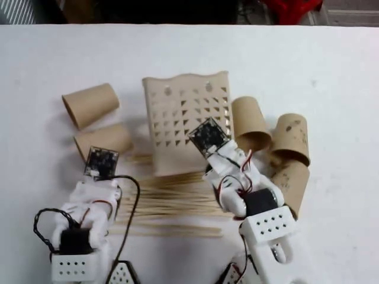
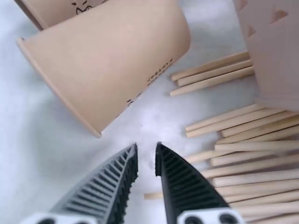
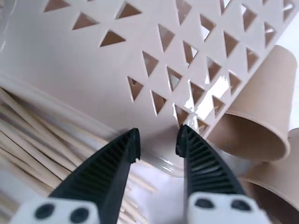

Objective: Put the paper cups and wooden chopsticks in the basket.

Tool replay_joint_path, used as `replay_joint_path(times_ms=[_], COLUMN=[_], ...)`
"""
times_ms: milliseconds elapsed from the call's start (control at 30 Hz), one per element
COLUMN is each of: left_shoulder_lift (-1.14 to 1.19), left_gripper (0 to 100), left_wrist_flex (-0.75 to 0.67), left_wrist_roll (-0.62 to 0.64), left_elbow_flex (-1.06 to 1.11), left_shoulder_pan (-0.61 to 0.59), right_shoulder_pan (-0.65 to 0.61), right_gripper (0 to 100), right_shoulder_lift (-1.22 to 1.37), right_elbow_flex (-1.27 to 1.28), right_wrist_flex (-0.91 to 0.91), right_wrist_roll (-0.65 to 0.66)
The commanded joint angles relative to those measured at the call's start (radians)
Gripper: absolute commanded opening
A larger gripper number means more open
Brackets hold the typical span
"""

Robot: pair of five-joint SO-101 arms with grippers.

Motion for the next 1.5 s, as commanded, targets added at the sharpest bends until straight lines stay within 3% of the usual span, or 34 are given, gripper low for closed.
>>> replay_joint_path(times_ms=[0,100,200,267,433,533,633,767,1067,1233,1467], left_shoulder_lift=[-0.012,-0.012,-0.012,-0.012,-0.008,0.056,0.245,0.602,1.382,1.739,2.144], left_gripper=[9,9,9,9,10,17,24,23,29,30,30], left_wrist_flex=[-0.008,-0.120,-0.192,-0.199,-0.204,-0.199,-0.198,-0.149,0.155,0.370,0.600], left_wrist_roll=[0.003,-0.103,-0.339,-0.373,-0.290,-0.247,-0.161,-0.041,0.267,0.288,0.290], left_elbow_flex=[-0.003,-0.028,-0.104,-0.181,-0.420,-0.562,-0.736,-1.042,-1.858,-2.217,-2.581], left_shoulder_pan=[0.004,0.002,0.002,0.002,-0.065,-0.068,-0.070,-0.064,0.061,0.133,0.130], right_shoulder_pan=[0.007,0.004,0.005,0.005,0.005,0.005,0.005,0.005,0.005,0.004,0.004], right_gripper=[9.8,1.3,1.7,1.5,1.6,1.6,1.6,1.6,1.6,1.6,1.6], right_shoulder_lift=[0.022,0.022,0.022,0.022,0.022,0.022,0.022,0.016,0.015,0.015,0.015], right_elbow_flex=[0.110,0.121,0.124,0.127,0.141,0.141,0.147,0.153,0.158,0.160,0.160], right_wrist_flex=[0.015,0.010,0.010,0.012,0.015,0.015,0.015,0.012,0.001,-0.001,-0.002], right_wrist_roll=[0.011,0.011,0.012,0.014,0.068,0.072,0.075,0.075,0.075,0.075,0.075])
